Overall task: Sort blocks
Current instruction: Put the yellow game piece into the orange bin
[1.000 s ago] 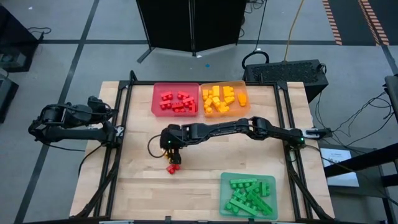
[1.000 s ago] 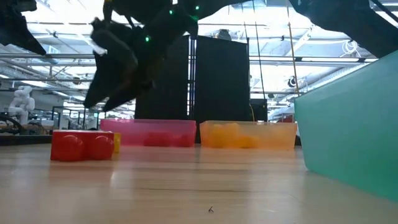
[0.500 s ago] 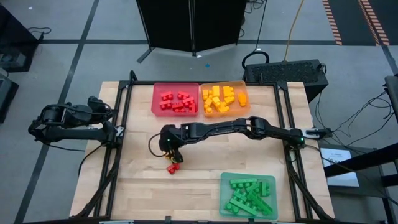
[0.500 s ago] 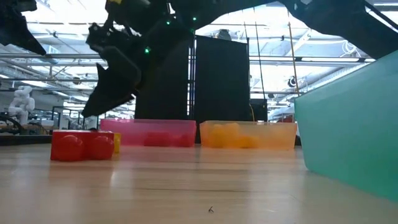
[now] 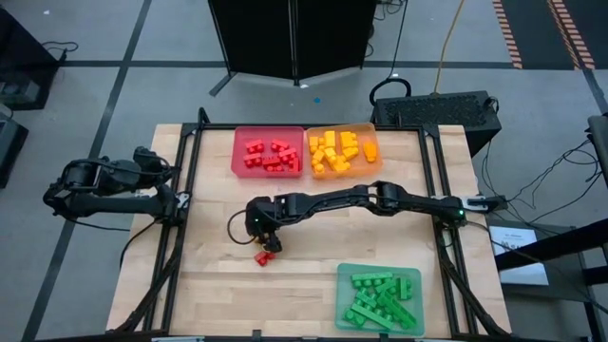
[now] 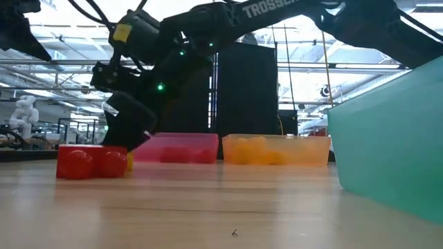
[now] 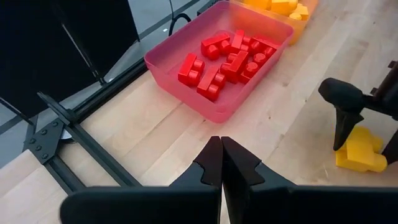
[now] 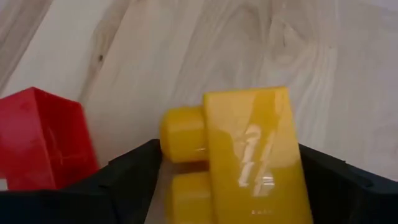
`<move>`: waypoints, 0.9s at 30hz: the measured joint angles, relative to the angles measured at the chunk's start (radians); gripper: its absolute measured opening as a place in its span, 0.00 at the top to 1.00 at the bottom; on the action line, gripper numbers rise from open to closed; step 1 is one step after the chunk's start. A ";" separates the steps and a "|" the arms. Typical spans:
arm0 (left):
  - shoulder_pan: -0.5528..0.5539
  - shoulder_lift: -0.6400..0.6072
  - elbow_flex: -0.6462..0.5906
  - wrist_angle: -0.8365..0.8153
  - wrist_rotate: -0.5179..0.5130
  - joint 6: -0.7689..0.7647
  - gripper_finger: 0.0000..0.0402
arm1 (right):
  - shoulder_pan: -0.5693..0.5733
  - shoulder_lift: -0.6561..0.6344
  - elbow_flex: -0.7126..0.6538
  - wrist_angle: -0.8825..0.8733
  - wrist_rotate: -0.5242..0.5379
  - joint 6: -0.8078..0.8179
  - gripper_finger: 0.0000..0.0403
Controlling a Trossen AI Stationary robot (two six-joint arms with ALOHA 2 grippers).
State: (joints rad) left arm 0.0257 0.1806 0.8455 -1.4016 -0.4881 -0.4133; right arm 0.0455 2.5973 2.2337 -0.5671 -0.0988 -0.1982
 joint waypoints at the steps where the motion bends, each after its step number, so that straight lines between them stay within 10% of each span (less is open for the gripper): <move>1: 0.000 0.000 0.000 0.000 0.000 0.000 1.00 | 0.000 0.000 0.000 -0.004 0.000 0.003 0.22; 8: 0.000 0.000 0.000 0.001 -0.006 0.000 1.00 | 0.005 0.000 0.001 -0.017 0.047 0.058 0.38; 27: 0.000 0.000 0.000 0.001 -0.010 0.000 1.00 | -0.090 -0.249 0.001 -0.090 0.443 0.338 0.38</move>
State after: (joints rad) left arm 0.0257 0.1806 0.8455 -1.4002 -0.4984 -0.4137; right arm -0.0445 2.3484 2.2345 -0.6571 0.3446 0.1403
